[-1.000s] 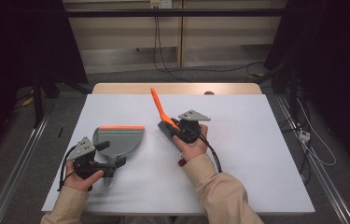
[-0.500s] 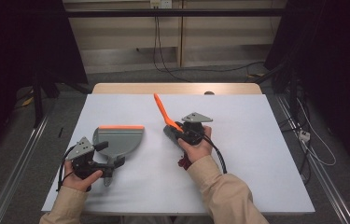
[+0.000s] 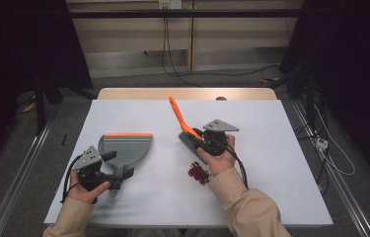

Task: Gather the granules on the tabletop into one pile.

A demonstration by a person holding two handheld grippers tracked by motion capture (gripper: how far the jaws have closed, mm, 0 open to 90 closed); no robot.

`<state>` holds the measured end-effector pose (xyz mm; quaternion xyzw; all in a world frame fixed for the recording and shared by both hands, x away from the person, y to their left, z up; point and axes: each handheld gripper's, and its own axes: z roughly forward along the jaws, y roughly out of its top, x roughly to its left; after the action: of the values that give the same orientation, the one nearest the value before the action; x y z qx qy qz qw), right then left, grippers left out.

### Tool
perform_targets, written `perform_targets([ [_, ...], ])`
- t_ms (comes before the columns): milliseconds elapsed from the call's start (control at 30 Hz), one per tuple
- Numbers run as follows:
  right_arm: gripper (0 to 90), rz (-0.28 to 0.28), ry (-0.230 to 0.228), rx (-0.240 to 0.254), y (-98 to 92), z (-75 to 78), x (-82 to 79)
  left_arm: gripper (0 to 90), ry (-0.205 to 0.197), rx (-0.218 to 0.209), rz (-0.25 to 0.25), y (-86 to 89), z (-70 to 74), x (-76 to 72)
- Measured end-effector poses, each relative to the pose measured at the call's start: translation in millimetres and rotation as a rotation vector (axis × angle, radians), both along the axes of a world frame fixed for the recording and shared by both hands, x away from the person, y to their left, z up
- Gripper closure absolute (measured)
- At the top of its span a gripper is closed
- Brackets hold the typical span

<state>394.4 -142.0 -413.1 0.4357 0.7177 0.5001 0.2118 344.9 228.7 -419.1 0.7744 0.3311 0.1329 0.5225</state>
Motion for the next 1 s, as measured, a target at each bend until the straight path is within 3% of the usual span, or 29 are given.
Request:
perform_targets([
  [233,71.2,0.003,0.026,-0.035,-22.3,0.8,-11.3,5.3,0.006,0.011,-0.004,-1.7,-0.6,-1.5],
  [500,71.2,-0.025,0.059,-0.028,-50.4,-8.4,-25.1,5.3,0.013,0.054,0.017,-1.0,-2.4,-2.0],
  [667,71.2,-0.043,0.061,-0.05,-59.6,-14.0,-31.7,6.5,0.026,0.074,0.027,-1.1,-5.0,-2.1],
  [1000,71.1,-0.053,0.081,-0.037,-69.5,-14.4,-36.3,7.7,0.04,0.104,0.052,1.9,-7.6,-2.3],
])
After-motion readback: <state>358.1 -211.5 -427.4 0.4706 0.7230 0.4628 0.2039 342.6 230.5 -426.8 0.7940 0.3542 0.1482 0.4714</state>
